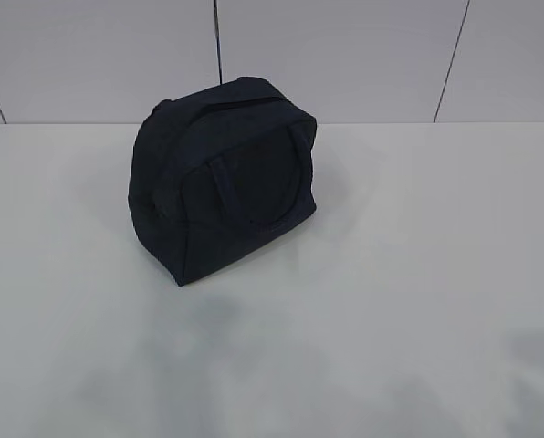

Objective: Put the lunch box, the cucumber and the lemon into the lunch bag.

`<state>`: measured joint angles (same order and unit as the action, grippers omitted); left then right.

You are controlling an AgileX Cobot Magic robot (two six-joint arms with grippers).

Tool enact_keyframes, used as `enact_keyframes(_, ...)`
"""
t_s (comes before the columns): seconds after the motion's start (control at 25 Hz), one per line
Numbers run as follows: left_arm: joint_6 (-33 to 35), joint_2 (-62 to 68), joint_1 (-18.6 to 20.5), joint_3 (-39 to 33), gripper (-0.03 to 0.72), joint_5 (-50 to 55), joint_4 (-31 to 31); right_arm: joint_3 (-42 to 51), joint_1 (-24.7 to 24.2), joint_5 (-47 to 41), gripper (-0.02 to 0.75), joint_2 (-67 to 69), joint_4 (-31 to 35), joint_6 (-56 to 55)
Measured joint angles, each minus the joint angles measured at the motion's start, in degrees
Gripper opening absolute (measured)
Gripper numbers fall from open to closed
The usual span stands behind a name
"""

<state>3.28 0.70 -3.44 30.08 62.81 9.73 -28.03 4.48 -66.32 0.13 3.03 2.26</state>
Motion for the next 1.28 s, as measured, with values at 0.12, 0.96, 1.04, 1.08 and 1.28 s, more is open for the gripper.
enact_keyframes(0.12, 0.0, 0.0, 0.0, 0.0, 0.386, 0.0, -1.14, 0.0, 0.0, 0.1, 0.589, 0.0, 0.0, 0.0)
enact_keyframes(0.96, 0.0, 0.0, 0.0, 0.0, 0.372, 0.0, -1.64, 0.0, 0.0, 0.22, 0.589, 0.0, 0.0, 0.0)
enact_keyframes(1.04, 0.0, 0.0, 0.0, 0.0, 0.372, 0.0, -1.64, 0.0, 0.13, 0.22, 0.589, -0.73, 0.0, 0.0)
enact_keyframes(1.08, 0.0, 0.0, 0.0, -0.07, 0.372, 0.0, -1.64, 0.05, 0.13, 0.22, 0.589, -0.96, 0.0, 0.0)
enact_keyframes(1.28, 0.0, 0.0, 0.0, -0.07, 0.372, 0.0, -1.53, 0.05, 0.51, 0.46, 0.589, -1.09, 0.0, 0.0)
